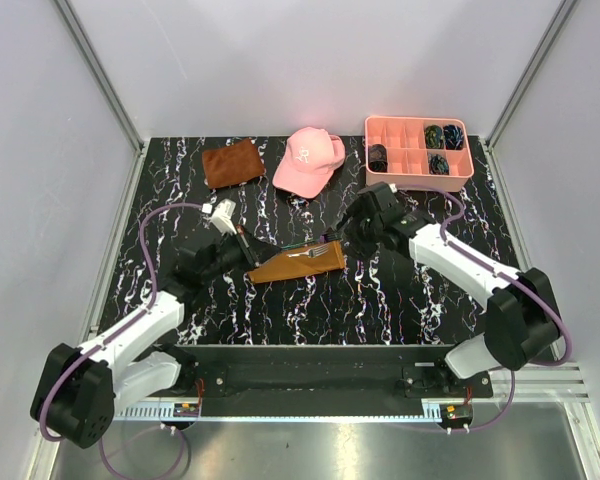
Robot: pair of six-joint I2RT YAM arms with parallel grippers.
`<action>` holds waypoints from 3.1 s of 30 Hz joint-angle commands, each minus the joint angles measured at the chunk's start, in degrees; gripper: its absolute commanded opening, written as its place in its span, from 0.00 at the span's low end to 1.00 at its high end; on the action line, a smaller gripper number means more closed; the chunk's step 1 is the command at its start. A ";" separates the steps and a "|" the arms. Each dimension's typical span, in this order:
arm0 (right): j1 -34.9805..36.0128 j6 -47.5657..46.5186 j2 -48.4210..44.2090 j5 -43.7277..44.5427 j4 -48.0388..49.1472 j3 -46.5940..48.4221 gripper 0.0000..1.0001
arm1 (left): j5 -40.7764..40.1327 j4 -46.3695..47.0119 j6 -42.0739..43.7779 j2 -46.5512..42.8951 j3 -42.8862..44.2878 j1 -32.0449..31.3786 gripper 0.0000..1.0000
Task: Fold the napkin into a case and place the utensils inside
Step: Pass from the left arm to the right, then stuff the fork into the folded napkin.
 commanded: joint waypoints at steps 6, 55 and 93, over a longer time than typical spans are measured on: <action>-5.43 -40.93 -6.04 -12.36 6.95 -1.39 0.86 | 16.40 0.57 -6.61 3.45 3.96 6.65 0.00; -23.46 -50.96 -2.45 -43.92 22.25 -11.34 0.00 | 0.11 -30.61 2.70 5.40 10.73 13.08 0.65; -25.66 -60.56 8.19 -45.33 14.77 -7.55 0.00 | -7.40 -23.85 4.11 21.65 6.33 13.44 0.00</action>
